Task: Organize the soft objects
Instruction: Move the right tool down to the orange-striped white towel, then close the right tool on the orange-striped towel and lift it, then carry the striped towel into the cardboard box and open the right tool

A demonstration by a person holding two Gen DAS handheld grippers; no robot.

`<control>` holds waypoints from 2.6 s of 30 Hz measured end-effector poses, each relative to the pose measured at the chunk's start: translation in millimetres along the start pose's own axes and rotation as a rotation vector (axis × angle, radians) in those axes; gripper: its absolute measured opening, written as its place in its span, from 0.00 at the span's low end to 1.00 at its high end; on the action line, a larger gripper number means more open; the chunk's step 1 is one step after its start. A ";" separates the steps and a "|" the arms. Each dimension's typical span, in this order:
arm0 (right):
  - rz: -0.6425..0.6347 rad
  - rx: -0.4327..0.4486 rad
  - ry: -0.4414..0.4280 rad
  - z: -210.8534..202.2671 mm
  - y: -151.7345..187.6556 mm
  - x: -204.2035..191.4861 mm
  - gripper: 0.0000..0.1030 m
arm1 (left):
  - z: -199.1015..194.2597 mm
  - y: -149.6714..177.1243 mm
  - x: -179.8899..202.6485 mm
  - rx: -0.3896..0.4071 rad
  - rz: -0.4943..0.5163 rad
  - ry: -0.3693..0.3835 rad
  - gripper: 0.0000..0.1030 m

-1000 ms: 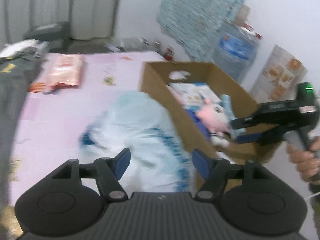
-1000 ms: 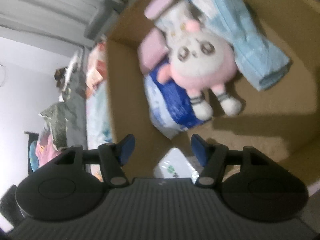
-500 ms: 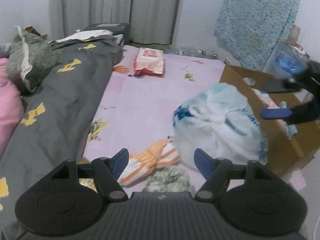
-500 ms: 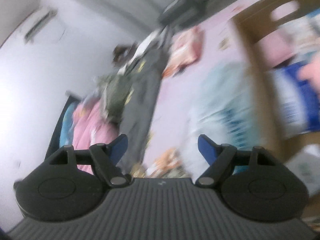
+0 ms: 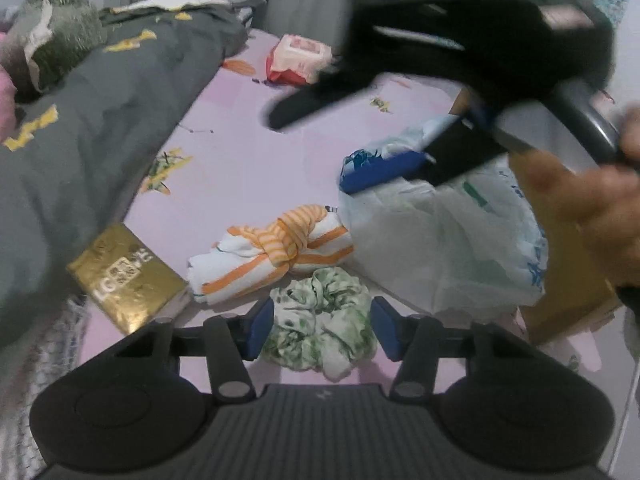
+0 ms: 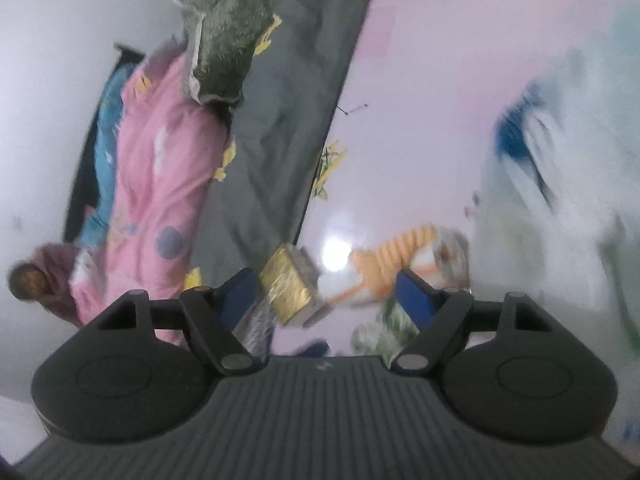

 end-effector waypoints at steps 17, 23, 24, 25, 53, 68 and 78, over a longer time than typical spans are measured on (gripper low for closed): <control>-0.054 -0.180 0.102 57.3 -14.4 30.2 0.74 | 38.8 -36.1 -37.2 -0.010 -0.089 -0.022 0.62; -0.101 -0.184 0.137 73.7 -16.9 27.9 0.65 | 49.4 -25.7 -38.7 -0.066 -0.117 -0.017 0.61; -0.119 -0.191 0.149 78.8 -14.9 27.3 0.61 | 50.5 -26.1 -39.6 -0.067 -0.123 -0.017 0.60; -0.130 -0.194 0.160 82.1 -13.4 27.8 0.57 | 51.7 -27.5 -40.3 -0.065 -0.127 -0.018 0.60; -0.007 0.258 0.061 -140.6 -8.4 49.8 0.47 | -6.3 -109.7 135.6 0.149 0.239 0.121 0.50; 0.389 0.440 0.220 -290.0 122.6 259.4 0.47 | 95.1 -44.5 341.0 -0.158 0.515 0.400 0.51; 0.460 0.292 0.299 -249.6 145.9 320.7 0.48 | 128.2 -25.7 326.6 -0.274 0.506 0.380 0.55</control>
Point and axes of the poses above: each gripper's, at about its wrist camera, not at the fingertips, and z roughly the way its jaws point, x to its right, y to its underside, the point moved 9 cm from there along z, roughly the way its jaws point, and after that the axes turned 7 degrees about y, right-handed, at the moved point
